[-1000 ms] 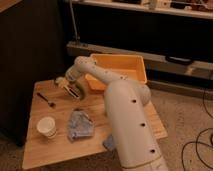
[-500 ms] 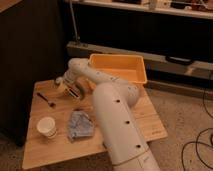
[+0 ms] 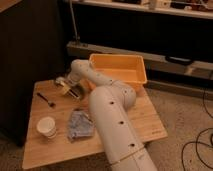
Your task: Place brush in plastic cup
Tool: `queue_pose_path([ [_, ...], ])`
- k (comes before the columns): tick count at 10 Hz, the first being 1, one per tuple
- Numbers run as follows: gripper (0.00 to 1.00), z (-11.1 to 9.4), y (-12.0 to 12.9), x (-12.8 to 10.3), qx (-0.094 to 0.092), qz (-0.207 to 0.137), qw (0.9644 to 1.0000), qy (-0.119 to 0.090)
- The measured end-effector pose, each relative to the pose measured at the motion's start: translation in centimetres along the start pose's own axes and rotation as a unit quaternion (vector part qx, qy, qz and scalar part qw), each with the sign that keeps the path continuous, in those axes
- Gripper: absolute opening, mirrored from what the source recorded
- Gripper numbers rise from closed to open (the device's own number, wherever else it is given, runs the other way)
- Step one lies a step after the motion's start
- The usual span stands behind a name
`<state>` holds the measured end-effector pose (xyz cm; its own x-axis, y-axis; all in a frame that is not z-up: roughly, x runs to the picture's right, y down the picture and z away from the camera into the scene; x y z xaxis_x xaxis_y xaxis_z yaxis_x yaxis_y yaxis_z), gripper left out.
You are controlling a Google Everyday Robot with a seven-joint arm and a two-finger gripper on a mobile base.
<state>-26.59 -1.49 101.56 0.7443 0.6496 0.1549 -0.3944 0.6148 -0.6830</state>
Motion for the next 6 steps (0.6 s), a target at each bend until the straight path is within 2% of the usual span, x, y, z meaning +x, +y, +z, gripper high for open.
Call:
queue_pose_path([
  [1, 0.65, 0.17, 0.03, 0.0, -0.002, 0.002, 1.0, 0.001],
  [2, 0.57, 0.35, 0.19, 0.08, -0.006, 0.003, 1.0, 0.005],
  [6, 0.11, 0.19, 0.31, 0.11, -0.007, 0.001, 1.0, 0.007],
])
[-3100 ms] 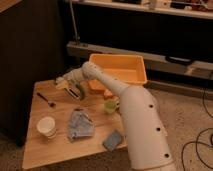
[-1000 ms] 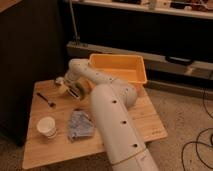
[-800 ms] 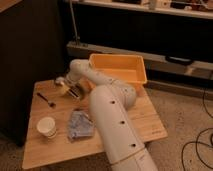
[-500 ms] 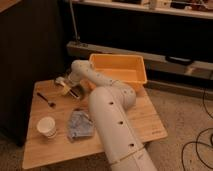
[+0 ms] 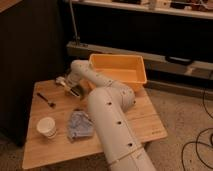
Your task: Place brush in plastic cup
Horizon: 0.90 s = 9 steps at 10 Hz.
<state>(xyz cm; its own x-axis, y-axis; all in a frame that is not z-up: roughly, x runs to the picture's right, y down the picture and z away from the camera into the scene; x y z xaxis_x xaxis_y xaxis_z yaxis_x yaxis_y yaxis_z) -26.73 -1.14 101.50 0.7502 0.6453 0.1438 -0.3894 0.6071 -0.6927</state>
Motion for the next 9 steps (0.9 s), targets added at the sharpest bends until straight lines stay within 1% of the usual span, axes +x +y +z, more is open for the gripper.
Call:
queue_pose_path([
  [1, 0.03, 0.0, 0.0, 0.0, 0.0, 0.0, 1.0, 0.0],
  [2, 0.0, 0.0, 0.1, 0.0, 0.0, 0.0, 1.0, 0.001],
  [3, 0.0, 0.0, 0.1, 0.0, -0.005, 0.001, 1.0, -0.003],
  [4, 0.0, -0.3, 0.3, 0.0, -0.026, 0.0, 0.9994, -0.021],
  [5, 0.0, -2.0, -0.1, -0.8, -0.047, -0.003, 0.9956, -0.081],
  [6, 0.0, -3.4, -0.5, -1.1, -0.056, -0.005, 0.9922, -0.111],
  [8, 0.0, -7.1, -0.5, -3.0, -0.075, -0.016, 0.9842, -0.16],
  [9, 0.0, -8.5, -0.5, -3.6, -0.078, -0.024, 0.9815, -0.173],
])
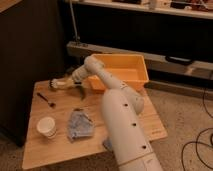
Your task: Place brush in plastic cup
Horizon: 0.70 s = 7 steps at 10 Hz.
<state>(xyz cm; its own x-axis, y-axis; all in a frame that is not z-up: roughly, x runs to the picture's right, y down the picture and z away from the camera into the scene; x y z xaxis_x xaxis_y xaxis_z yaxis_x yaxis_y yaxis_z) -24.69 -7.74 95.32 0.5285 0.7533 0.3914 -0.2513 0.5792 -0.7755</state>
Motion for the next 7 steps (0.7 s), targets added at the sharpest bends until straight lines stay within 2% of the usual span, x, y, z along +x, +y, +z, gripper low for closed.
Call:
queue_pose_path([
  [2, 0.0, -1.6, 0.3, -1.5, -0.007, -0.021, 0.9997, -0.013],
  [4, 0.0, -3.0, 0.7, -2.8, -0.024, -0.03, 0.9989, -0.026],
  [6, 0.0, -5.7, 0.4, -1.4, -0.045, -0.009, 0.998, -0.044],
  [7, 0.0, -6.9, 0.2, -0.5, -0.049, 0.004, 0.9973, -0.054],
])
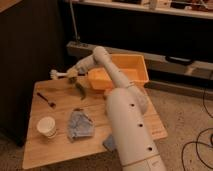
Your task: Place brush in plastic cup
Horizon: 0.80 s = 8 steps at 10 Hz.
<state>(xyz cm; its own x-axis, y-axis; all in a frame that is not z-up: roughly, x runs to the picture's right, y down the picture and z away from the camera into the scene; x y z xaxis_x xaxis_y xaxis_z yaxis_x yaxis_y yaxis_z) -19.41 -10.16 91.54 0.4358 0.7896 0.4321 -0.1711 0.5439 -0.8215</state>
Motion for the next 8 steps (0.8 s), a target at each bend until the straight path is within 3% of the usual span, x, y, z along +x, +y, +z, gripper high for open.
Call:
queue_pose_path([
  [2, 0.0, -3.7, 0.3, 2.2, 0.003, 0.03, 0.9995, -0.012],
  [4, 0.0, -7.2, 0.7, 3.8, 0.02, 0.045, 0.9987, -0.011],
  [6, 0.0, -8.9, 0.7, 4.2, 0.039, 0.049, 0.9981, 0.004],
  [8, 0.0, -11.5, 0.7, 5.4, 0.061, 0.054, 0.996, 0.037],
])
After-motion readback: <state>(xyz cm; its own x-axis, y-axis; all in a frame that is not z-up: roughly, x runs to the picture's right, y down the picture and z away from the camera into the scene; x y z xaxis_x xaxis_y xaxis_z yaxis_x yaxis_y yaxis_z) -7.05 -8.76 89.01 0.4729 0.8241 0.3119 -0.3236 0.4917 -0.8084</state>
